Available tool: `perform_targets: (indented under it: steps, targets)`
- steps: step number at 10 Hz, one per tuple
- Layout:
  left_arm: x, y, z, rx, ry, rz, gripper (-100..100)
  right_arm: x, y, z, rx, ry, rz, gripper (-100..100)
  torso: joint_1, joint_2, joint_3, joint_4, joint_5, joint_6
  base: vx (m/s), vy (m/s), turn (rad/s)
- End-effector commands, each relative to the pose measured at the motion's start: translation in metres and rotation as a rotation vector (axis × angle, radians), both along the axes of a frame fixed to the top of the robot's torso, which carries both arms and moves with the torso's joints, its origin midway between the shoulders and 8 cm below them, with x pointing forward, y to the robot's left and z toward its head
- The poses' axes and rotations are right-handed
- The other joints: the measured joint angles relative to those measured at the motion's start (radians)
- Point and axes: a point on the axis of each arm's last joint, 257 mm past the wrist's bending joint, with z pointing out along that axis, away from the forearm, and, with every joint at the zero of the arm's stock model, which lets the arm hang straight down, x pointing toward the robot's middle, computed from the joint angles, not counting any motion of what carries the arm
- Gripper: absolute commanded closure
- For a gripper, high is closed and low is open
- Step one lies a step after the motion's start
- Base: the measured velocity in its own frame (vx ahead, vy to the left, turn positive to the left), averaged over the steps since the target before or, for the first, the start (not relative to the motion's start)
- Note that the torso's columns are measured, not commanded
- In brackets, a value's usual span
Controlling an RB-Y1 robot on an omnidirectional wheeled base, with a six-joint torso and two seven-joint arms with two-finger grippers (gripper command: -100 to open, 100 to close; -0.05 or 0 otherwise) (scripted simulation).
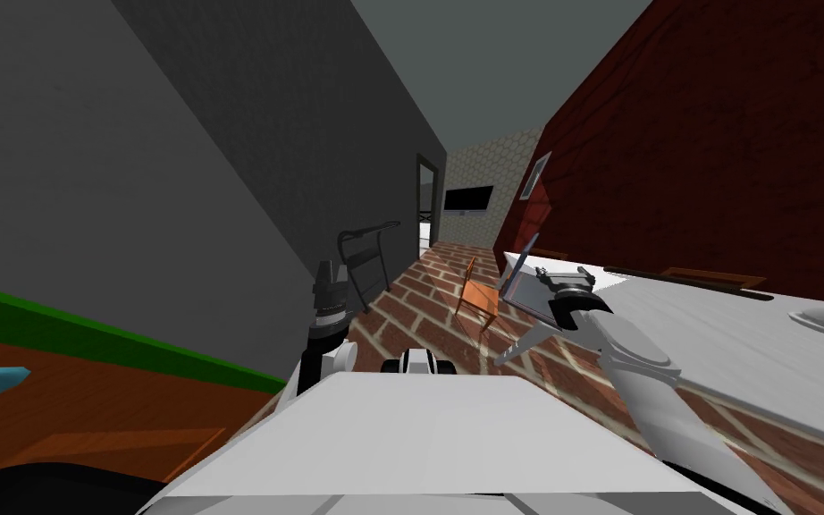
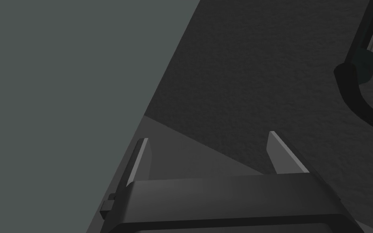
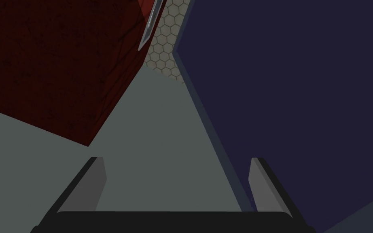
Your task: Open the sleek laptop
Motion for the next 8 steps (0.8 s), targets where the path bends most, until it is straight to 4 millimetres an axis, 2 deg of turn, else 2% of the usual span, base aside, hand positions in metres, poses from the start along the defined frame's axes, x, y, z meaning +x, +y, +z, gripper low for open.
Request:
perform_targets:
  steps: [1,4,5,8]
  targets:
    - [0.0,0.0,0.0,0.0,0.0,0.0,0,0.011,0.017,0.019,-0.059,0.009,0.074,-100,0.0,0.0,0.0,0.0,0.0,0.0,-0.014,-0.069,0.075]
    - [0.0,0.0,0.0,0.0,0.0,0.0,0,0.025,0.043,0.039,-0.133,0.027,0.171,-100,-0.001,0.0,0.0,0.0,0.0,-0.001,-0.022,-0.085,0.067]
    - [0.0,0.0,0.0,0.0,0.0,0.0,0,0.025,0.043,0.039,-0.133,0.027,0.171,-100,0.0,-0.001,-0.001,0.0,0.0,-0.002,-0.013,-0.067,0.029]
    - [0.0,0.0,0.0,0.0,0.0,0.0,0,0.036,0.068,0.053,-0.196,0.05,0.258,-100,0.002,-0.001,-0.001,0.0,0.002,-0.002,-0.014,-0.055,0.061]
